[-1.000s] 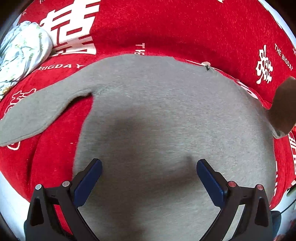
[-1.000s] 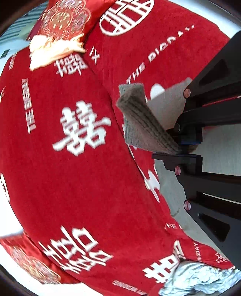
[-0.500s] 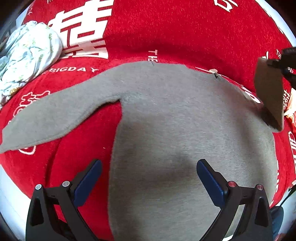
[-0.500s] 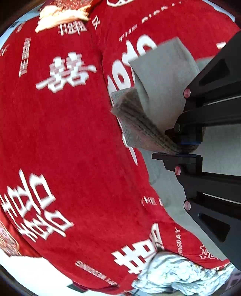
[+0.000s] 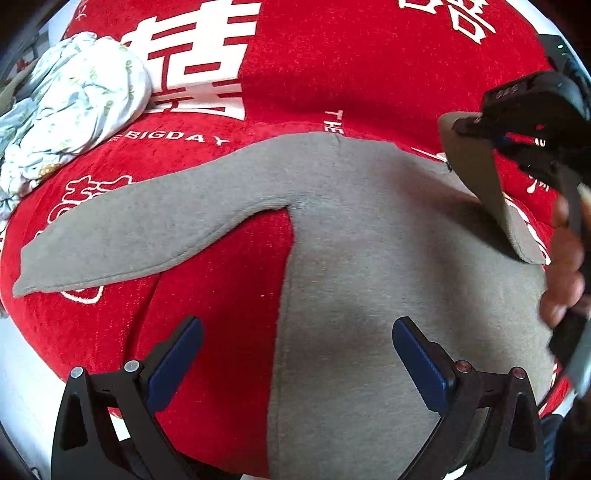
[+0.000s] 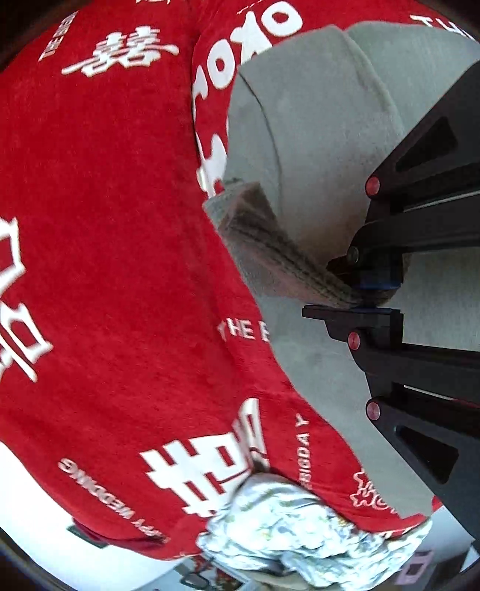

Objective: Fold small clothes
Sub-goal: 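Carry the held sleeve with the right tool across the sweater body, then lay the sleeve on the sweater and open the right tool, then move the left tool toward the cuff of the other sleeve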

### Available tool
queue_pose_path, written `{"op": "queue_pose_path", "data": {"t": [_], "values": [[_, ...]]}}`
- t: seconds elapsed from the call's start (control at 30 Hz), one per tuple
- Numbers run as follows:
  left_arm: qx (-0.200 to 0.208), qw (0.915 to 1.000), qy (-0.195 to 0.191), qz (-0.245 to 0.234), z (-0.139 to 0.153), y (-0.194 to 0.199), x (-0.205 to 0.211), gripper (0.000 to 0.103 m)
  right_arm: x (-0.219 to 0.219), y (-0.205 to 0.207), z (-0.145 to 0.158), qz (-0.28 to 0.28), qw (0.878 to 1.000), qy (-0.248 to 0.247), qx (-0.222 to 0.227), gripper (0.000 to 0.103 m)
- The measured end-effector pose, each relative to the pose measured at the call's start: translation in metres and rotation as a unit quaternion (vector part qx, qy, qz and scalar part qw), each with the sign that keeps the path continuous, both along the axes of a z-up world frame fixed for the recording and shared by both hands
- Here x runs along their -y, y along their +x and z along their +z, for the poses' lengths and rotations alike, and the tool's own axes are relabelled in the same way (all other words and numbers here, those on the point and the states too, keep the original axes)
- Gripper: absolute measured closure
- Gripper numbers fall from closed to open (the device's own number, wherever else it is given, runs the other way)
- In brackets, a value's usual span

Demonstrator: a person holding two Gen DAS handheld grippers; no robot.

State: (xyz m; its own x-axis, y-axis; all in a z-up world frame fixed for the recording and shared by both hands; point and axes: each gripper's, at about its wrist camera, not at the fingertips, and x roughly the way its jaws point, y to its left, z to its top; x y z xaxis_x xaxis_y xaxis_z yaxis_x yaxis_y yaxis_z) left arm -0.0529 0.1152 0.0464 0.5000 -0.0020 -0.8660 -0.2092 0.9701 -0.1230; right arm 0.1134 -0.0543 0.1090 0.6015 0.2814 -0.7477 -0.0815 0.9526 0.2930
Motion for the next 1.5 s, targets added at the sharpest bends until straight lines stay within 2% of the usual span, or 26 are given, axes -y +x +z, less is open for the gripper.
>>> {"op": "queue_pose_path", "data": {"t": [0.27,0.37,0.4,0.47,0.5,0.53,0.57,0.7,0.8,0.87,0.97,1.07,1.13,1.2,1.27,1.33,1.47,1.5], "values": [[-0.001,0.9999,-0.004,0.011,0.001,-0.005,-0.008,0.001,-0.034,-0.002,-0.048,0.04,0.997,-0.061,-0.035,0.095],[-0.002,0.9998,-0.013,0.017,0.001,-0.007,-0.01,0.001,-0.045,-0.005,-0.06,0.065,0.994,-0.075,-0.048,0.09],[-0.002,0.9997,-0.018,0.019,0.001,-0.007,-0.011,0.001,-0.048,-0.005,-0.063,0.077,0.993,-0.072,-0.054,0.084],[-0.001,0.9994,-0.025,0.024,0.003,-0.008,-0.012,0.001,-0.055,-0.007,-0.065,0.113,0.99,-0.055,-0.061,0.065],[0.0,0.9993,-0.027,0.026,0.003,-0.008,-0.012,0.001,-0.058,-0.009,-0.063,0.13,0.989,-0.045,-0.059,0.046],[0.001,0.9991,-0.031,0.029,0.004,-0.008,-0.013,0.001,-0.06,-0.012,-0.059,0.147,0.987,-0.034,-0.054,0.031],[0.001,0.999,-0.034,0.03,0.005,-0.009,-0.012,0.001,-0.06,-0.016,-0.053,0.159,0.986,-0.024,-0.043,0.028],[-0.001,0.9989,-0.036,0.029,0.007,-0.004,-0.007,0.001,-0.041,-0.02,-0.029,0.16,0.987,0.003,-0.009,0.028],[0.0,0.9992,-0.035,0.021,0.01,0.003,0.001,0.001,0.004,-0.015,-0.019,0.107,0.994,-0.027,0.012,0.024],[0.001,0.9993,-0.036,0.011,0.013,0.01,0.01,0.001,0.042,-0.009,-0.026,0.052,0.995,-0.081,0.014,0.024],[-0.003,0.9993,-0.034,-0.013,0.015,0.029,0.03,0.001,0.098,0.001,-0.05,-0.011,0.989,-0.149,-0.017,0.024],[0.004,0.999,-0.027,-0.037,0.019,0.05,0.053,0.001,0.148,0.005,-0.073,-0.056,0.986,-0.147,-0.054,0.024],[0.01,0.9983,-0.024,-0.052,0.021,0.068,0.07,0.001,0.167,0.005,-0.085,-0.068,0.986,-0.135,-0.063,0.024],[0.005,0.9976,-0.022,-0.065,0.017,0.09,0.089,0.001,0.165,0.004,-0.085,-0.059,0.988,-0.141,-0.038,0.023],[-0.003,0.997,-0.018,-0.076,0.01,0.109,0.106,0.001,0.161,0.009,-0.087,-0.052,0.986,-0.156,-0.036,0.021],[-0.015,0.9962,-0.015,-0.084,0.001,0.126,0.12,0.001,0.164,0.016,-0.087,-0.055,0.987,-0.146,-0.038,0.02],[-0.055,0.9945,0.023,-0.086,-0.033,0.149,0.136,0.001,0.168,0.016,-0.088,-0.05,0.989,-0.137,-0.033,0.016],[-0.053,0.994,0.039,-0.087,-0.038,0.15,0.138,0.001,0.166,0.017,-0.088,-0.048,0.988,-0.141,-0.031,0.015]]}}
